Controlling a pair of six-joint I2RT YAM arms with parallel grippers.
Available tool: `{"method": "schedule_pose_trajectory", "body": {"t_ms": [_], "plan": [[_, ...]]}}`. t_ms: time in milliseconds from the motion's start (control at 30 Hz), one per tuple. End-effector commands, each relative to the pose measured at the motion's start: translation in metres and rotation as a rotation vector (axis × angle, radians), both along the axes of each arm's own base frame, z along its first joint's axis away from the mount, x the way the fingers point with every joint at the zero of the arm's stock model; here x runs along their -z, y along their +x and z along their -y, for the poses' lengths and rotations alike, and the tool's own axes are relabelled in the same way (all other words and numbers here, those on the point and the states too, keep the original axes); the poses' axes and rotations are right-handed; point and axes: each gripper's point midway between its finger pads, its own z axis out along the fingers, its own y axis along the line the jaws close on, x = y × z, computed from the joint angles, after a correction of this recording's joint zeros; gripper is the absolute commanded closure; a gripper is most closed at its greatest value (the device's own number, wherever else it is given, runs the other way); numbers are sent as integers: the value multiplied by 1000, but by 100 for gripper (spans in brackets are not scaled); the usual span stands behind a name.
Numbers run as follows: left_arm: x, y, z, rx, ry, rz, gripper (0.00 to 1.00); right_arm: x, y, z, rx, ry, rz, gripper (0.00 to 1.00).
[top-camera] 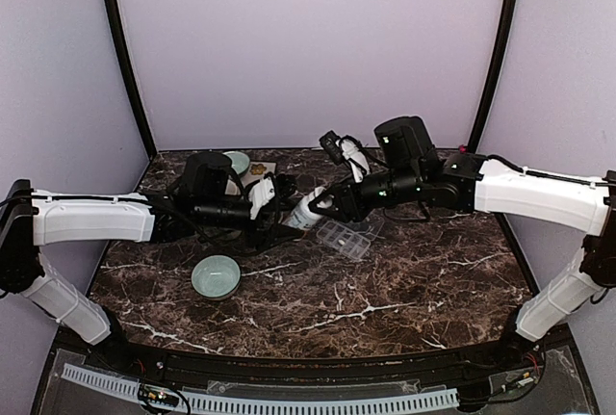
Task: Sort the pills into containers
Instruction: Pass from the left arm to the right, then pass from the right arm to the left
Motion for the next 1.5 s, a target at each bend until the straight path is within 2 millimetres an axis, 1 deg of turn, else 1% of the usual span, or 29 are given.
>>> {"method": "schedule_pose_trajectory", "body": {"t_ms": [0,267,367,600,833,933,967,1067,1200,1400,1433,1467], "plan": [[-10,-4,7,33,-33,-6,35,-28,-6,-2,-31,100,22,79],[-6,-9,10,68,-24,-38,35,-30,-11,-2,-47,126,13,79],[-8,-10,11,77,-27,-40,37,-28,-12,-3,-52,126,7,79],[-8,-13,12,92,-27,-45,54,-25,-13,-4,-57,124,-2,79],[-7,-14,13,104,-28,-56,68,-25,-13,-4,-59,125,-5,79],[-6,-15,13,107,-27,-61,72,-24,-14,-4,-61,124,-7,78],[-6,-15,13,108,-28,-61,72,-25,-14,-4,-61,126,-5,75],[-5,-13,12,94,-28,-53,74,-27,-14,-3,-58,134,-5,62],[-3,-10,11,77,-29,-41,74,-33,-15,-2,-51,152,-4,48],[-1,-6,9,52,-24,-27,75,-44,-16,-1,-54,190,-10,39],[-1,-5,9,47,-25,-24,75,-35,-17,1,-51,178,-25,39],[-1,-5,9,45,-26,-21,75,-33,-18,2,-48,176,-33,38]]}}
